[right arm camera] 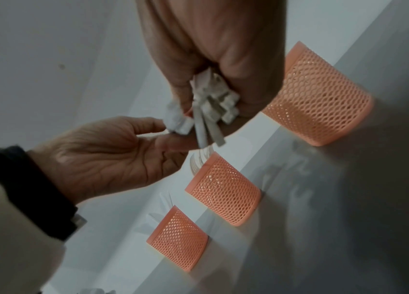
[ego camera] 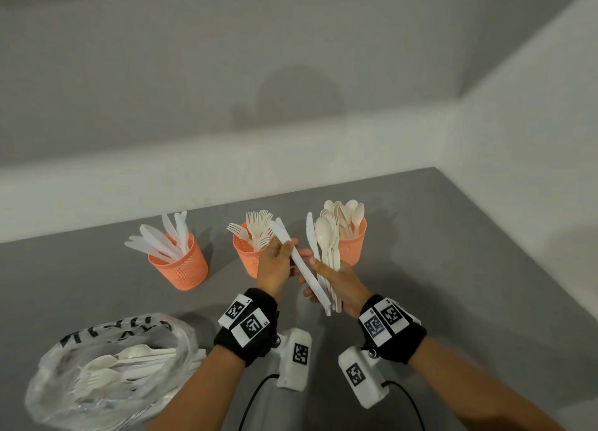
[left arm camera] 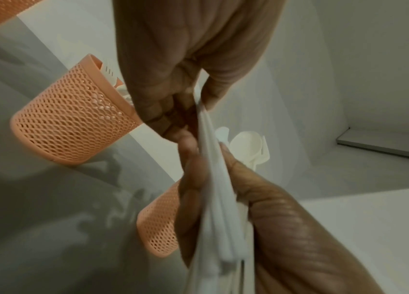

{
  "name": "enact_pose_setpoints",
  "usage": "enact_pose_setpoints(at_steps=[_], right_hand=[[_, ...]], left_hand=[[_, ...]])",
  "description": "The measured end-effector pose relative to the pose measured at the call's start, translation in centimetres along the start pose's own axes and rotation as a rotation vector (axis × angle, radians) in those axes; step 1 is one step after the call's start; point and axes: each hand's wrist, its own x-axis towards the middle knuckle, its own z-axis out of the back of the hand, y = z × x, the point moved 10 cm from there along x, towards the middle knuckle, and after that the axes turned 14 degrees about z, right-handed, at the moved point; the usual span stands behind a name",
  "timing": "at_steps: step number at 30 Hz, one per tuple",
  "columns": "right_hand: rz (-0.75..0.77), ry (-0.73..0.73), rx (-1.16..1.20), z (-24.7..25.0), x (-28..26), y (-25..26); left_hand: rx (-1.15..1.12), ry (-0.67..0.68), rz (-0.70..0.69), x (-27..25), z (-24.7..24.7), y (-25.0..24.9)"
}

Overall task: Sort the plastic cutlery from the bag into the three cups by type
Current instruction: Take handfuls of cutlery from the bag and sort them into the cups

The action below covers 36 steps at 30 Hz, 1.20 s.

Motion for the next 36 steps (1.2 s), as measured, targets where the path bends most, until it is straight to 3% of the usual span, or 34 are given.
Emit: enact_pose_setpoints(at_steps=[4,8,17,23,30,33,36], right_hand=[[-0.047,-0.072,0.018,1.2,0.1,-1.0],[-0.07,-0.054,0.016,1.1,-0.1,-0.9],[-0.039,0.105,-0.066,-1.6,-0.5,0.4],[-0.093,0.091,-0.041,-2.5,0.3,-0.6],[-0.138,0.031,-0.129,-3.0,1.7,-1.8],[-0.164,0.047,-0.157,-3.7,2.5,-2.4],[-0.2,0.1,-0.137,-4.9,3.2,-2.9]], left_hand=[[-0.088,-0.088,-0.023,0.1,1.4,-0.2],[0.018,-0.143,-0.034,0.0,2.0,-0.2],[0.093,-0.008,-0.002,-0.7,0.1,0.6],[-0.097,-0.169,0.021,0.6,4.7,0.4],[-0.257,-0.265,-0.037,2.1,12.8,-4.4],[-0.274,-0.409,-0.167,2.4,17.5,-7.6],[-0.178,-0.648,-0.323,1.5,22.0,-10.9]])
